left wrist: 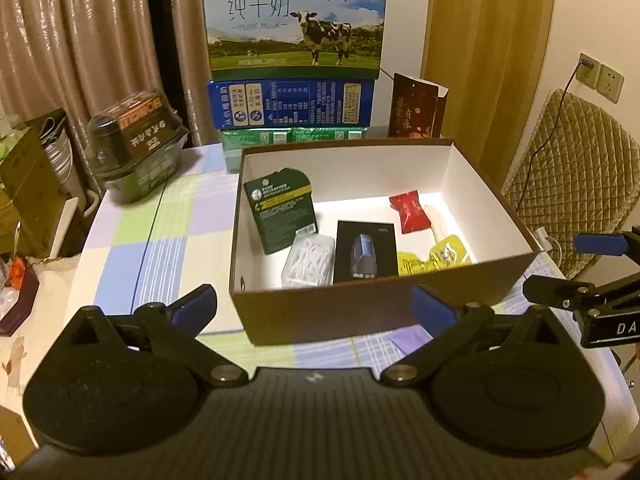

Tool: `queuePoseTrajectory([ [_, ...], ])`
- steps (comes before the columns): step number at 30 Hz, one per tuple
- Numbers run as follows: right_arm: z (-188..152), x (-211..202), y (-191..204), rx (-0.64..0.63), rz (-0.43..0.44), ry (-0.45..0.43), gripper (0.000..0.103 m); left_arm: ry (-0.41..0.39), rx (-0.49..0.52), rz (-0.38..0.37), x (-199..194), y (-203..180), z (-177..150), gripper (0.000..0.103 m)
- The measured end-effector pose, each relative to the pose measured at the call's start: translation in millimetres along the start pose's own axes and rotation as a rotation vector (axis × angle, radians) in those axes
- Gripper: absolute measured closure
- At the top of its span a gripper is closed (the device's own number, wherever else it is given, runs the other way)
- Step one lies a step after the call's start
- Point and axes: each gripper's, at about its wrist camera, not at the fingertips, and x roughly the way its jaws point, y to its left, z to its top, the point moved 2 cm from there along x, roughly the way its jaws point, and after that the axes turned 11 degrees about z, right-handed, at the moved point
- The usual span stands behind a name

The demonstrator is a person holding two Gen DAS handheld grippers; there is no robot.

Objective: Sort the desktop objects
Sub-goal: 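Withdraw both tools from the box toward the purple tube and clip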

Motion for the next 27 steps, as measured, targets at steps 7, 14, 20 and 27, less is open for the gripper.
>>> queuePoseTrajectory([
  [7,-22,-15,9,-0.008,0.022,0.022,0.002,0.026,-0.014,-0.001,-19,-1,-24,0.001],
  [14,-43,-32,11,0.005,0.069,0.04,0.002,0.036,-0.024,-0.009,-37,-9,-45,0.001],
  [20,-63,-43,12,0.016,0.066,0.081,0.002,0.072,-0.007,-0.023,-48,-21,-67,0.001],
  [27,-88,-54,6,0.059,0.063,0.116,0.002,0.118,-0.009,-0.029,-55,-34,-89,0.001],
])
